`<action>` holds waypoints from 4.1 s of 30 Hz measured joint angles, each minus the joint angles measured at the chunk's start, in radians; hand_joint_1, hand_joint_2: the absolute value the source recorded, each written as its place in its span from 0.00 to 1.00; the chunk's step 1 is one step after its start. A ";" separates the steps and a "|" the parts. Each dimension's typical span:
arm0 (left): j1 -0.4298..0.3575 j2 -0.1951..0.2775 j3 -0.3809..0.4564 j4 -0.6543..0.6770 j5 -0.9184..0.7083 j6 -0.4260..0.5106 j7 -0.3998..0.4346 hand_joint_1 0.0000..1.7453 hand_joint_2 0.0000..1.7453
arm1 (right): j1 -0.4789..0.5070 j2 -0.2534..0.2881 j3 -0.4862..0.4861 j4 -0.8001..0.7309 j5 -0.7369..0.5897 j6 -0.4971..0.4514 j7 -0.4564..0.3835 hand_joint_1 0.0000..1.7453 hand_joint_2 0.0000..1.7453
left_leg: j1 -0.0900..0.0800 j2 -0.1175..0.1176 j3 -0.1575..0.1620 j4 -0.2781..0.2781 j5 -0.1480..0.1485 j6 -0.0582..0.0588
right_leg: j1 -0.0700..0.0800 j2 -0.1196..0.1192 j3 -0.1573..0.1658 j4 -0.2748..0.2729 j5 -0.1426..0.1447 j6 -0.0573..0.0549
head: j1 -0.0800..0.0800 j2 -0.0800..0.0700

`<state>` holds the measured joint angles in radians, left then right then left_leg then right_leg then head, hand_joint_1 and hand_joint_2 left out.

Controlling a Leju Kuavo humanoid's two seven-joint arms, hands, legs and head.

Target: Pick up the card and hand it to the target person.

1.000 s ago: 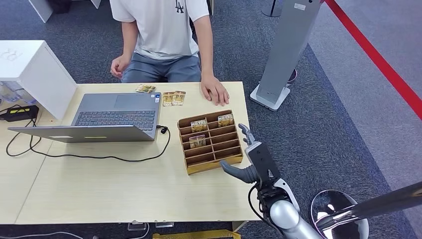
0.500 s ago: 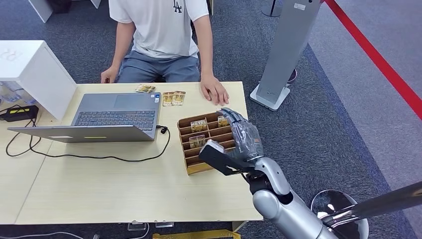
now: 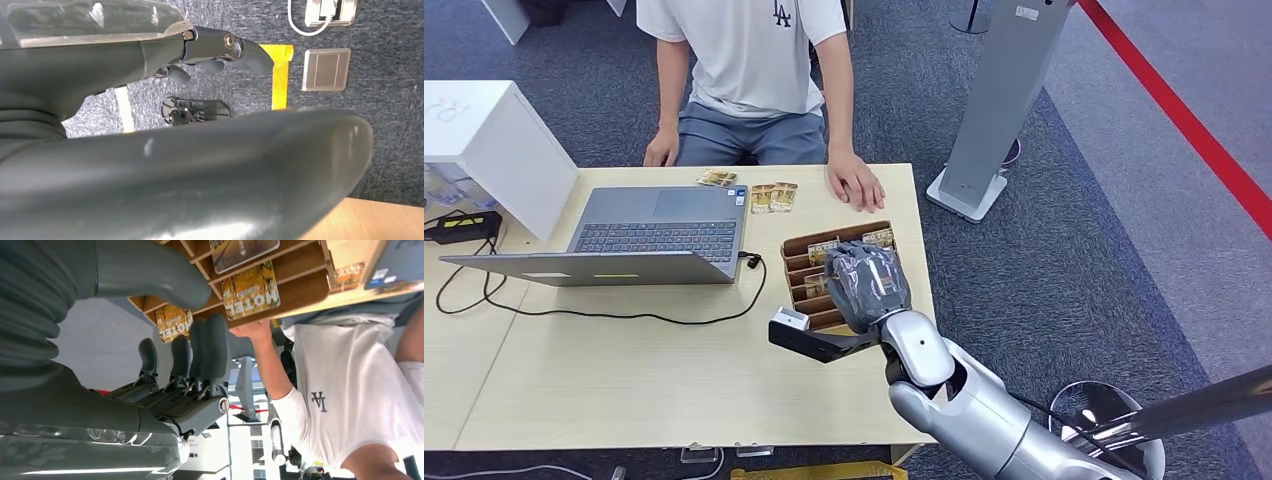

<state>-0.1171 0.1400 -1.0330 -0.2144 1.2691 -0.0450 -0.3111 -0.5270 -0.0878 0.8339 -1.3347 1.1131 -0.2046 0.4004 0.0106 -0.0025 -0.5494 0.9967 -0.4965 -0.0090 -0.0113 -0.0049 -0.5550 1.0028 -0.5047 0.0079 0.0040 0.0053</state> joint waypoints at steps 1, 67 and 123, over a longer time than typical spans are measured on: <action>-0.002 0.000 0.000 0.000 -0.001 0.000 0.002 0.00 0.00 | -0.008 0.004 0.009 0.020 0.005 0.000 0.002 0.41 1.00 | 0.000 0.000 0.000 0.000 0.000 0.000 | 0.000 0.000 0.000 0.000 0.000 0.000 | 0.000 0.000; -0.009 -0.006 -0.001 0.000 -0.009 0.008 0.009 0.00 0.00 | -0.114 0.096 0.104 0.402 -0.044 -0.091 -0.016 0.80 1.00 | 0.000 0.001 0.001 0.000 0.000 0.000 | 0.000 0.001 0.000 0.000 0.000 0.000 | 0.000 0.000; 0.009 -0.006 -0.003 0.000 0.007 0.012 -0.017 0.00 0.00 | -0.122 -0.046 0.028 0.102 -0.111 -0.151 0.079 0.88 1.00 | 0.000 0.001 0.001 0.000 0.000 0.000 | 0.000 0.001 0.000 0.000 0.000 0.000 | 0.000 0.000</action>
<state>-0.1080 0.1339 -1.0357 -0.2144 1.2760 -0.0329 -0.3284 -0.6493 -0.1340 0.8621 -1.2328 1.0021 -0.3557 0.4795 0.0105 -0.0019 -0.5482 0.9970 -0.4966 -0.0091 -0.0113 -0.0040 -0.5550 1.0027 -0.5046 0.0079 0.0040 0.0053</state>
